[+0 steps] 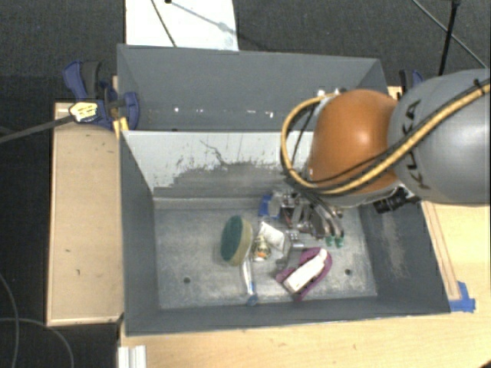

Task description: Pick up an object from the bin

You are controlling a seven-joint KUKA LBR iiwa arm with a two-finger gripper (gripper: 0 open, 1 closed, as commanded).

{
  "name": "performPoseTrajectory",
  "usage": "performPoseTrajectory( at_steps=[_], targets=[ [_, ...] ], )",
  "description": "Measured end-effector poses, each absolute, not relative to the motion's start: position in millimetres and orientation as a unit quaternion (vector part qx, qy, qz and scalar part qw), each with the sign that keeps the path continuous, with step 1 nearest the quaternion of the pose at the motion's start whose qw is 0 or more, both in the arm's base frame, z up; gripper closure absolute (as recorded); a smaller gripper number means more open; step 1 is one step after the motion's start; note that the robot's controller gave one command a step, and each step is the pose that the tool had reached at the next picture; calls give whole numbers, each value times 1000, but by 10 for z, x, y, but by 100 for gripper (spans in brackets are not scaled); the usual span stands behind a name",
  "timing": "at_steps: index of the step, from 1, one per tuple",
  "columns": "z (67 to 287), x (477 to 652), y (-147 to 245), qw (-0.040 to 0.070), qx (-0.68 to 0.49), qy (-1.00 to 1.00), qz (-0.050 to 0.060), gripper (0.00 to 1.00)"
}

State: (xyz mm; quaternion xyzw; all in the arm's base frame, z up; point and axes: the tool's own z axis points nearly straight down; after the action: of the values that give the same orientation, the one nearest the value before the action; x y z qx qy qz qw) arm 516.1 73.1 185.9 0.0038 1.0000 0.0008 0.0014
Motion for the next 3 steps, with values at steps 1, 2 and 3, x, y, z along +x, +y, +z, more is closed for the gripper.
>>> performPoseTrajectory(
  at_steps=[1,2,3],
  targets=[
    [678,5338,1053,1,-37,999,0,0],
    [709,5749,1153,3,25,1000,1,0],
    [705,5575,1586,0,22,1000,1,0]
  ],
)
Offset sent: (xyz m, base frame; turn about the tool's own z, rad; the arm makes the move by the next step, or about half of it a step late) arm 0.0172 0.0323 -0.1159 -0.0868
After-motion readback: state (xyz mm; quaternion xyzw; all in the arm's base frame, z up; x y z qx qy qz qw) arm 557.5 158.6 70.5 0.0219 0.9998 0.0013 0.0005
